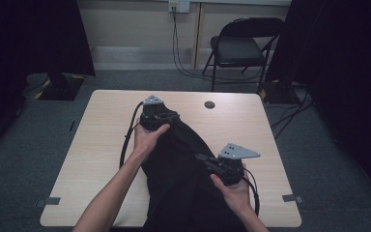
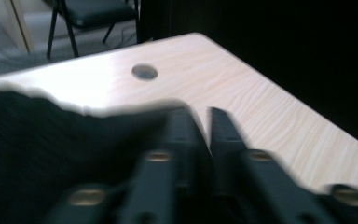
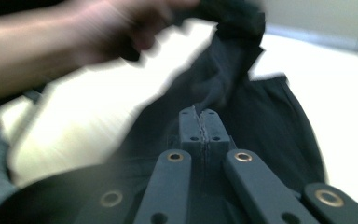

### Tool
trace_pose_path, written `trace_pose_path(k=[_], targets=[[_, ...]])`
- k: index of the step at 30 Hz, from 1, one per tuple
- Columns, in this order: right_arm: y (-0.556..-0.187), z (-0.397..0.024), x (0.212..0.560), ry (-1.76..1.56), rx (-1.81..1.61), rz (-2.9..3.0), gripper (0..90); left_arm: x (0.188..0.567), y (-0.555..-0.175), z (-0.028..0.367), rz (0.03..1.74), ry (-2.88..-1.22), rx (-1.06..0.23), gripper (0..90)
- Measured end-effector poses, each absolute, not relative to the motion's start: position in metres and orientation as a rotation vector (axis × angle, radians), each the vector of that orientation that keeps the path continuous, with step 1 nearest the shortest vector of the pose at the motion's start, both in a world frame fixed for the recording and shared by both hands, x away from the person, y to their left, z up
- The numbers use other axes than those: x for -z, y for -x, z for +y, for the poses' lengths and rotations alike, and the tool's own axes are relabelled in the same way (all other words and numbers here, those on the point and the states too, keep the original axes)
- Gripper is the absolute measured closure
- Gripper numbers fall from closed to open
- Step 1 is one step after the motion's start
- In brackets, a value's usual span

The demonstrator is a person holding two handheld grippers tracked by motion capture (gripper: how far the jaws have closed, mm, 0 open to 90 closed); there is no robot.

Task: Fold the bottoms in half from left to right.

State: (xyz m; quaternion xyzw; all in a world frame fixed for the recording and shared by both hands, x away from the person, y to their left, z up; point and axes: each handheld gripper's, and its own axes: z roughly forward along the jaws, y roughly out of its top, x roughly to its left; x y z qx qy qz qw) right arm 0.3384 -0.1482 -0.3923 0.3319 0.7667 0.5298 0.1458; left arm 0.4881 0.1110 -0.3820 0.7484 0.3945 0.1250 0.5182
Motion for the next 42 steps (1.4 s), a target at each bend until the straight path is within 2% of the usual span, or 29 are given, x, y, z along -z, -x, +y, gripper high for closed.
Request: trace_pose_path(k=[1, 2, 3, 6, 9, 12, 13, 14, 15, 17, 18, 21, 24, 25, 26, 28, 33, 39, 42], targets=[[-0.342, -0.153, 0.4, -0.989, -1.483, 2.219, 89.5, 0.382, -0.488, 0.111, 0.947, -1.796, -0.3, 59.1], [-0.347, -0.159, 0.411, -1.023, -1.439, 2.232, 89.5, 0.379, -0.485, 0.114, 0.951, -1.767, -0.317, 54.6], [-0.347, -0.159, 0.411, -1.023, -1.439, 2.232, 89.5, 0.379, -0.485, 0.114, 0.951, -1.767, -0.317, 51.7], [-0.35, -0.169, 0.429, -1.066, -1.367, 2.262, 89.5, 0.377, -0.475, 0.125, 0.944, -1.798, -0.359, 50.2], [-0.348, -0.176, 0.436, -1.079, -1.343, 2.275, 89.5, 0.391, -0.461, 0.141, 0.979, -1.88, -0.373, 51.4], [-0.348, -0.179, 0.44, -1.077, -1.297, 2.293, 89.4, 0.412, -0.446, 0.155, 1.002, -1.949, -0.382, 58.8], [-0.348, -0.179, 0.44, -1.077, -1.297, 2.293, 89.4, 0.421, -0.441, 0.161, 1.018, -1.951, -0.363, 58.8], [-0.348, -0.18, 0.442, -1.078, -1.284, 2.302, 89.4, 0.432, -0.435, 0.167, 1.043, -1.961, -0.338, 61.2], [-0.347, -0.181, 0.446, -1.078, -1.251, 2.322, 89.4, 0.446, -0.427, 0.172, 1.047, -1.985, -0.305, 68.5], [-0.347, -0.182, 0.449, -1.077, -1.236, 2.332, 89.4, 0.453, -0.422, 0.173, 1.038, -2.012, -0.288, 70.8], [-0.349, -0.185, 0.454, -1.09, -1.213, 2.343, 89.4, 0.467, -0.414, 0.173, 1.019, -2.06, -0.267, 75.1], [-0.352, -0.188, 0.454, -1.108, -1.224, 2.332, 89.5, 0.476, -0.407, 0.171, 1.006, -2.088, -0.294, 75.0], [-0.353, -0.19, 0.447, -1.103, -1.247, 2.307, 89.5, 0.484, -0.407, 0.167, 1.012, -2.104, -0.324, 66.7], [-0.353, -0.19, 0.447, -1.103, -1.247, 2.307, 89.5, 0.487, -0.407, 0.165, 1.021, -2.121, -0.318, 66.7], [-0.355, -0.192, 0.443, -1.101, -1.256, 2.293, 89.5, 0.492, -0.409, 0.162, 1.035, -2.147, -0.315, 60.3], [-0.355, -0.195, 0.439, -1.087, -1.248, 2.288, 89.5, 0.494, -0.41, 0.157, 1.025, -2.143, -0.376, 60.5], [-0.359, -0.206, 0.439, -1.088, -1.187, 2.284, 89.4, 0.494, -0.413, 0.153, 1.009, -2.164, -0.416, 62.6], [-0.361, -0.229, 0.459, -1.17, -1.003, 2.265, 88.4, 0.495, -0.423, 0.151, 1.043, -2.143, -0.45, 64.2], [-0.352, -0.228, 0.454, -1.117, -1.069, 2.271, 79.8, 0.496, -0.429, 0.155, 1.04, -2.131, -0.453, 64.0]])
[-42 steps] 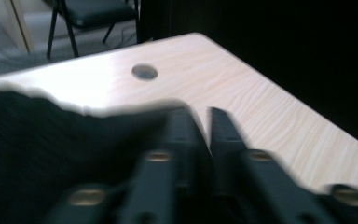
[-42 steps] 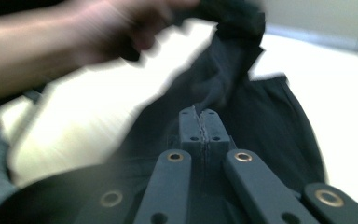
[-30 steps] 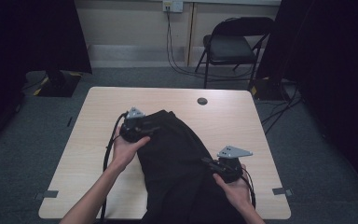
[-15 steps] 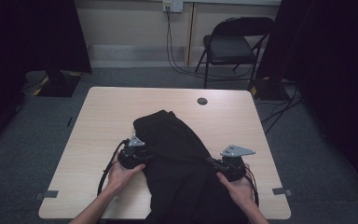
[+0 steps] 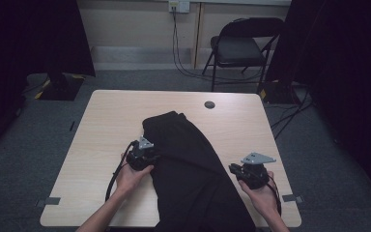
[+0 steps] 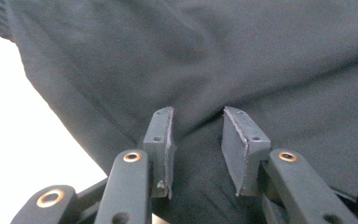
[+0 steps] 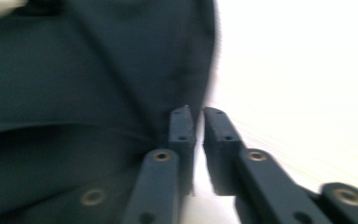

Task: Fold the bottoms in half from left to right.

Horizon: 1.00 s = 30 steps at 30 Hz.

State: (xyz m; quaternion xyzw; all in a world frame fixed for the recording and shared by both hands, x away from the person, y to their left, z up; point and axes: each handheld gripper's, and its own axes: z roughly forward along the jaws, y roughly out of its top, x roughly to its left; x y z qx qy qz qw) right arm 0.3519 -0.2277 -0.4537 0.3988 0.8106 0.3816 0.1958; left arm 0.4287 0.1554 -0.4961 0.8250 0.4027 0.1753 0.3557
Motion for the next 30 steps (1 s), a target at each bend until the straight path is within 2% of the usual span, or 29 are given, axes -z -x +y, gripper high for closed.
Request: trace_pose_path(k=[8, 13, 15, 16, 17, 20, 24, 30], targets=[[-0.345, -0.165, 0.462, -0.993, -1.199, 2.449, 65.9, 0.498, -0.456, 0.163, 1.084, -2.093, -0.499, 63.9], [-0.338, -0.139, 0.465, -0.909, -1.238, 2.526, 60.2, 0.499, -0.471, 0.165, 1.126, -2.062, -0.515, 63.8], [-0.337, -0.131, 0.468, -0.906, -1.255, 2.569, 58.4, 0.498, -0.473, 0.166, 1.12, -2.081, -0.514, 62.2], [-0.336, -0.125, 0.472, -0.902, -1.248, 2.586, 54.9, 0.496, -0.474, 0.168, 1.139, -2.071, -0.451, 59.3], [-0.336, -0.122, 0.474, -0.906, -1.255, 2.6, 53.2, 0.494, -0.472, 0.171, 1.15, -2.046, -0.405, 56.3], [-0.338, -0.116, 0.477, -0.91, -1.27, 2.609, 51.1, 0.487, -0.461, 0.175, 1.106, -1.971, -0.357, 56.6], [-0.343, -0.113, 0.478, -0.962, -1.326, 2.603, 50.2, 0.471, -0.424, 0.172, 0.964, -2.061, -0.34, 56.3], [-0.343, -0.102, 0.483, -0.992, -1.291, 2.605, 49.4, 0.485, -0.397, 0.169, 0.907, -2.118, -0.34, 55.9]])
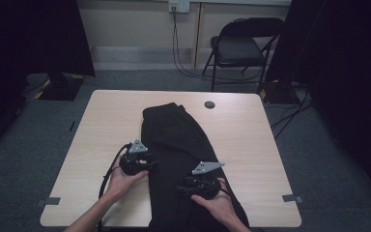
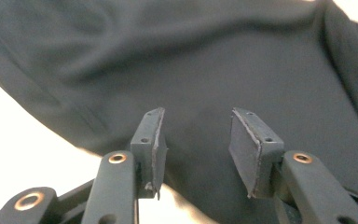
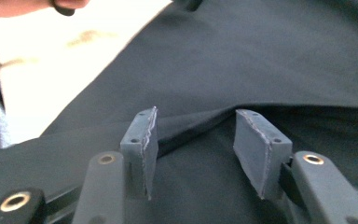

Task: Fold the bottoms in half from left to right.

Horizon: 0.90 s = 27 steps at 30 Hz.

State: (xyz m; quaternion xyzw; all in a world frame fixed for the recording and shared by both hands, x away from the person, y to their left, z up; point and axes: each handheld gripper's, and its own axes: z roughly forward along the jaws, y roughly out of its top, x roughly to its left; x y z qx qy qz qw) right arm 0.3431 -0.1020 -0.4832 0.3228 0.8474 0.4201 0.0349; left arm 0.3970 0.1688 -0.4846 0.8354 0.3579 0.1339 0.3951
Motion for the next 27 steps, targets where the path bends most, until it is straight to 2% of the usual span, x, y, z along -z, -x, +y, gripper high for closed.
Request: trace_pose_path(k=[3, 4, 15, 16, 17, 18, 19, 20, 21, 22, 27], targets=[[-0.344, -0.097, 0.486, -1.007, -1.306, 2.601, 50.4, 0.491, -0.396, 0.165, 0.924, -2.146, -0.335, 54.1], [-0.345, -0.094, 0.485, -1.007, -1.339, 2.594, 50.8, 0.496, -0.395, 0.161, 0.897, -2.188, -0.381, 53.4], [-0.34, -0.083, 0.482, -0.987, -1.39, 2.577, 51.0, 0.497, -0.396, 0.162, 0.922, -2.174, -0.41, 53.1], [-0.339, -0.08, 0.483, -0.969, -1.303, 2.58, 56.2, 0.498, -0.396, 0.162, 0.92, -2.167, -0.406, 53.1], [-0.339, -0.08, 0.483, -0.969, -1.303, 2.58, 56.2, 0.498, -0.396, 0.162, 0.92, -2.167, -0.406, 53.1], [-0.338, -0.078, 0.487, -0.959, -1.272, 2.577, 66.4, 0.498, -0.396, 0.162, 0.938, -2.154, -0.402, 53.1], [-0.338, -0.078, 0.487, -0.959, -1.272, 2.577, 66.4, 0.498, -0.397, 0.163, 0.937, -2.156, -0.406, 53.1], [-0.337, -0.077, 0.488, -0.938, -1.261, 2.56, 84.6, 0.498, -0.398, 0.164, 0.938, -2.156, -0.419, 53.1], [-0.337, -0.077, 0.488, -0.938, -1.261, 2.56, 84.6, 0.498, -0.398, 0.164, 0.938, -2.156, -0.419, 53.1], [-0.335, -0.079, 0.484, -0.929, -1.266, 2.548, 89.6, 0.499, -0.4, 0.166, 0.956, -2.138, -0.41, 53.1], [-0.328, -0.104, 0.459, -0.914, -1.283, 2.496, 89.9, 0.499, -0.404, 0.169, 0.985, -2.131, -0.423, 53.1]])
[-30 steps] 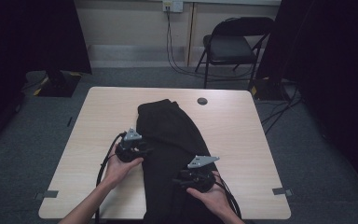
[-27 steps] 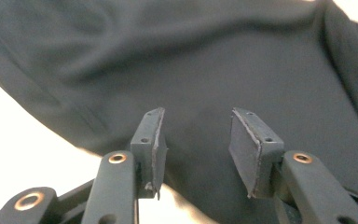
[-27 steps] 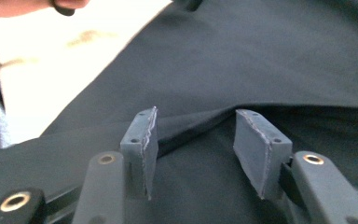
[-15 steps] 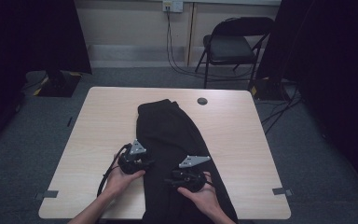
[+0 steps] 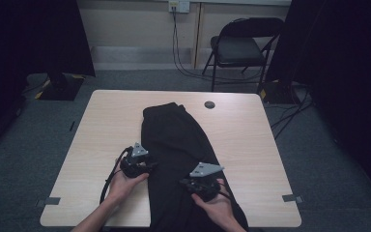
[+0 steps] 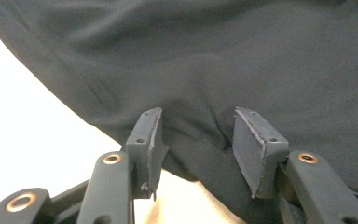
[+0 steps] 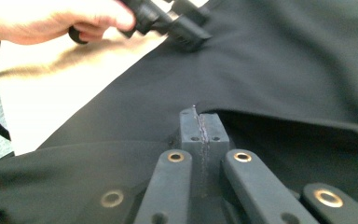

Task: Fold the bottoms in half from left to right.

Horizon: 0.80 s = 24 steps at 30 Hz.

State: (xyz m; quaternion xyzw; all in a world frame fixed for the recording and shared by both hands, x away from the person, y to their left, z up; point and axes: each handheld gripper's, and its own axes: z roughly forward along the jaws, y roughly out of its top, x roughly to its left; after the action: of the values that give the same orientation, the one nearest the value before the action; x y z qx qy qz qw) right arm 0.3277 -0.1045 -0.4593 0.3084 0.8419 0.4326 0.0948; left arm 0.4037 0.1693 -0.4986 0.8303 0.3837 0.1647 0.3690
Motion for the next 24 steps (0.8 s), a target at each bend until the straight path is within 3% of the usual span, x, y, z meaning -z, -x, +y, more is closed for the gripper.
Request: trace_pose_path(k=[5, 11, 16, 17, 24], targets=[[-0.317, -0.167, 0.44, -1.018, -1.247, 2.384, 90.0, 0.497, -0.407, 0.17, 0.989, -2.149, -0.434, 53.6], [-0.297, -0.235, 0.453, -1.174, -1.09, 2.331, 89.9, 0.497, -0.407, 0.169, 1.003, -2.148, -0.43, 53.6], [-0.287, -0.24, 0.465, -1.231, -0.991, 2.412, 87.6, 0.497, -0.407, 0.169, 1.003, -2.147, -0.43, 53.6], [-0.289, -0.235, 0.46, -1.217, -0.976, 2.369, 71.8, 0.497, -0.407, 0.169, 1.007, -2.146, -0.432, 53.6], [-0.318, -0.215, 0.456, -1.149, -1.083, 2.359, 64.5, 0.498, -0.406, 0.169, 1.004, -2.134, -0.427, 53.6]])
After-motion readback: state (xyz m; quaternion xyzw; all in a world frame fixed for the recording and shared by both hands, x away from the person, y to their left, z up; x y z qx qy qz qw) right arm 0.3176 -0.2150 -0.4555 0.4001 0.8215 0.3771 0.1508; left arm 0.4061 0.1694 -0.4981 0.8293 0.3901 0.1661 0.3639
